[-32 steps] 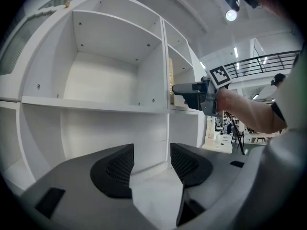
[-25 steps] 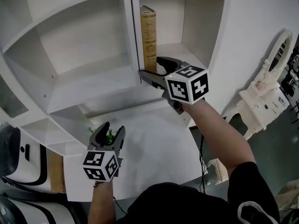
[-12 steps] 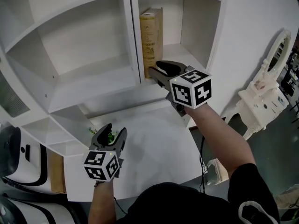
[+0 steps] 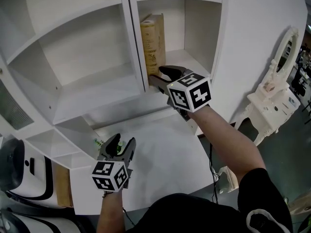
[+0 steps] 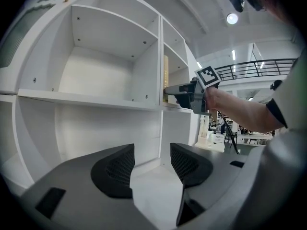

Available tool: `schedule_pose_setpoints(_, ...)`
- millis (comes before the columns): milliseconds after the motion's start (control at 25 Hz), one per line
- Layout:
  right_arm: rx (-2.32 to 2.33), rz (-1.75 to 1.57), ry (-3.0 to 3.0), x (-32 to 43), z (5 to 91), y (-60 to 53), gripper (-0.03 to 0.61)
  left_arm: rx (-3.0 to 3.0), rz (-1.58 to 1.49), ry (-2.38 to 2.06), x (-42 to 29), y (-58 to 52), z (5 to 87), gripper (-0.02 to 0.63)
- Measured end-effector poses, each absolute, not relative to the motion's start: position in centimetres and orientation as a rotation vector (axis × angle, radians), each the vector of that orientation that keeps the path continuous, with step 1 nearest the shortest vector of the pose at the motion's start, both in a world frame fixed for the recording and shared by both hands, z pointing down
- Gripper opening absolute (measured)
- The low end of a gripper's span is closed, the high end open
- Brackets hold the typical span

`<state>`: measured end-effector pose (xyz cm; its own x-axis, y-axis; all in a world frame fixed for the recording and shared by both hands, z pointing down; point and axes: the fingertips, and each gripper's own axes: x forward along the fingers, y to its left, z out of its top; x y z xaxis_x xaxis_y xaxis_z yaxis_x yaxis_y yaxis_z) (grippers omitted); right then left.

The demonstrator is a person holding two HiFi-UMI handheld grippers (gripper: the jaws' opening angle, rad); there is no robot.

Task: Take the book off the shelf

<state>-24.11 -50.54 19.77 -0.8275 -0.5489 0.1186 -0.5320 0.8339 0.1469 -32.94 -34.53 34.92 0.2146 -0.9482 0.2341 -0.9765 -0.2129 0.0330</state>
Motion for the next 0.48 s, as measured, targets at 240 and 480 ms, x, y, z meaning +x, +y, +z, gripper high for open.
schedule_pose_setpoints(240, 0.838, -0.167, -2.898, -23.5, 19.7, -50.6, 0.156, 2.285, 0.253, -1.852, -33.7, -34.3, 35.4, 0.233)
schedule_pose_setpoints(480, 0.807, -0.117, -2.923, -21.0, 19.9, -50.3, 0.132, 2.288, 0.254, -1.846, -34.0, -34.6, 35.5, 0.233)
